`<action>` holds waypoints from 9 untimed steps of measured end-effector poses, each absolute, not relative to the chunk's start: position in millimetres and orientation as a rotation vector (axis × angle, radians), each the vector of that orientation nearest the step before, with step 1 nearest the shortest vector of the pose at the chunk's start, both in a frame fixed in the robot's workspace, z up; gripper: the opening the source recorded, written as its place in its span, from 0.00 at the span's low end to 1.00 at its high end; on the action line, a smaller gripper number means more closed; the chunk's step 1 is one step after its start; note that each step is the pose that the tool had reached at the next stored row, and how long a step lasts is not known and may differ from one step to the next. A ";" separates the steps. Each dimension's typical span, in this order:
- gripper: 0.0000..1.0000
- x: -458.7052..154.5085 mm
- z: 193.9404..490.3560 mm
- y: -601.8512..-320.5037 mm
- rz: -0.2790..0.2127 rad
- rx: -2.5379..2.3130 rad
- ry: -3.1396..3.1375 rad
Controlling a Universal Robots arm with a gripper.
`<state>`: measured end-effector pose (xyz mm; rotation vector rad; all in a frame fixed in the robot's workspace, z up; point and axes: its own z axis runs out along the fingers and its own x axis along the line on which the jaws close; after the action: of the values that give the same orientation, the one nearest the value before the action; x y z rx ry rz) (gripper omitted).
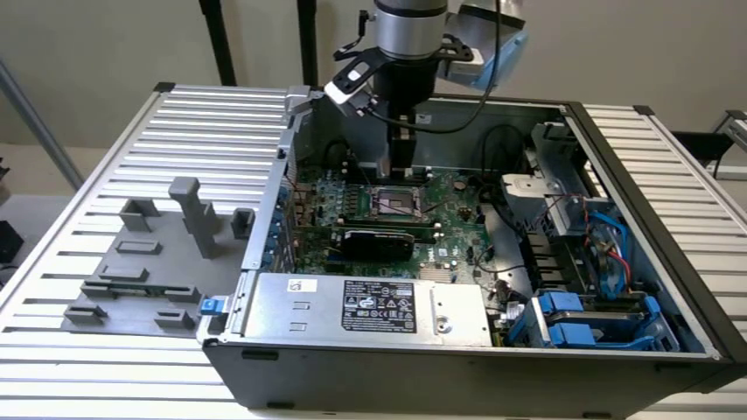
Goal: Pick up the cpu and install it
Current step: 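Place the cpu into insertion slot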
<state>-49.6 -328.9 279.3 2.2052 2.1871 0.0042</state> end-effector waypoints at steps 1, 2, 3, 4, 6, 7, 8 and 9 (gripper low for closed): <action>0.55 -49.6 277.5 -328.9 0.004 2.206 2.186; 0.55 -49.6 275.8 -328.9 0.004 2.207 2.185; 0.55 -49.6 273.8 -328.9 0.004 2.208 2.184; 0.55 -49.6 272.0 -328.9 0.004 2.209 2.184; 0.55 -49.6 268.5 -328.5 0.004 2.210 2.183; 0.55 -49.4 266.6 -328.3 0.004 2.210 2.182; 0.55 -49.2 264.7 -327.8 0.004 2.210 2.182; 0.55 -49.0 263.0 -327.2 0.004 2.211 2.182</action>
<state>-49.0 -327.2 263.0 2.2107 2.1816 0.0040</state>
